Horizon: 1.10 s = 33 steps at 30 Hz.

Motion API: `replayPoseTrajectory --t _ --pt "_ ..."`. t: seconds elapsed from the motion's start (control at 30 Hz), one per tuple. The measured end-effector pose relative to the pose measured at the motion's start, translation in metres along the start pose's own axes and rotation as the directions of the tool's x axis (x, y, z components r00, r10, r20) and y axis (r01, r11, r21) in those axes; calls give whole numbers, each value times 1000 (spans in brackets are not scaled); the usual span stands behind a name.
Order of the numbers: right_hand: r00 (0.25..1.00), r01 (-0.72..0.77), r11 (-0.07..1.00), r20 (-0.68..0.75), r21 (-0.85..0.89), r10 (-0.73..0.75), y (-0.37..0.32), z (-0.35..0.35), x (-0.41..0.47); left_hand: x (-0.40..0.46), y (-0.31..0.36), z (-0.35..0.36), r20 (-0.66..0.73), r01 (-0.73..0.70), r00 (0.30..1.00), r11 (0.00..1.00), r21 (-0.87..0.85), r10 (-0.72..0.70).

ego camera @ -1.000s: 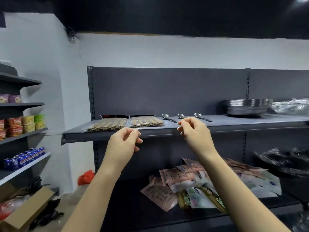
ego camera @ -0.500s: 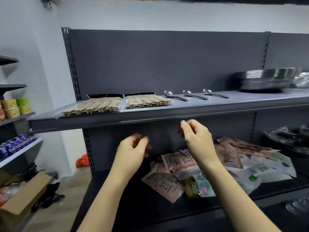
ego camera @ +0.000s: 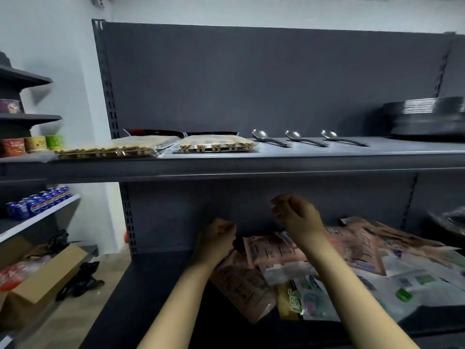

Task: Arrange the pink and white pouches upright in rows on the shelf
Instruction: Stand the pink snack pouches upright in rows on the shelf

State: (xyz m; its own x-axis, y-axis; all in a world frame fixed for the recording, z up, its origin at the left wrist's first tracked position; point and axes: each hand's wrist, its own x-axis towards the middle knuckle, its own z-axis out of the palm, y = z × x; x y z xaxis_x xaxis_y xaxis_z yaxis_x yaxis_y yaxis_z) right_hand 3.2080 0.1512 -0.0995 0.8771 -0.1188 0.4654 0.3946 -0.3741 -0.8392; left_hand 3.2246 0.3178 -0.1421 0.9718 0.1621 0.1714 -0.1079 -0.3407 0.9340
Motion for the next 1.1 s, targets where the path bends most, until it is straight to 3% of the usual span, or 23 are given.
replayPoseTrajectory --t 0.27,0.47,0.6,0.73,0.93,1.1 --pt "996 10 997 92 -71 -4 37 -14 9 29 -50 56 -20 227 973 934 275 -231" --pt "991 26 990 137 -139 -7 55 -13 5 41 -67 81 71 244 960 936 256 -270" --pt "991 31 991 134 -128 -14 63 -10 1 47 -66 101 24 311 949 947 87 -314" --pt "994 27 993 104 -119 -15 71 -2 -1 60 -66 110 -26 422 906 903 80 -422" --pt "990 63 966 135 -252 -30 83 8 -1 71 -48 95 91 442 893 897 12 -442" --pt "963 154 937 258 -314 -72 89 17 0 63 2 71 253 404 912 806 -433 -322"
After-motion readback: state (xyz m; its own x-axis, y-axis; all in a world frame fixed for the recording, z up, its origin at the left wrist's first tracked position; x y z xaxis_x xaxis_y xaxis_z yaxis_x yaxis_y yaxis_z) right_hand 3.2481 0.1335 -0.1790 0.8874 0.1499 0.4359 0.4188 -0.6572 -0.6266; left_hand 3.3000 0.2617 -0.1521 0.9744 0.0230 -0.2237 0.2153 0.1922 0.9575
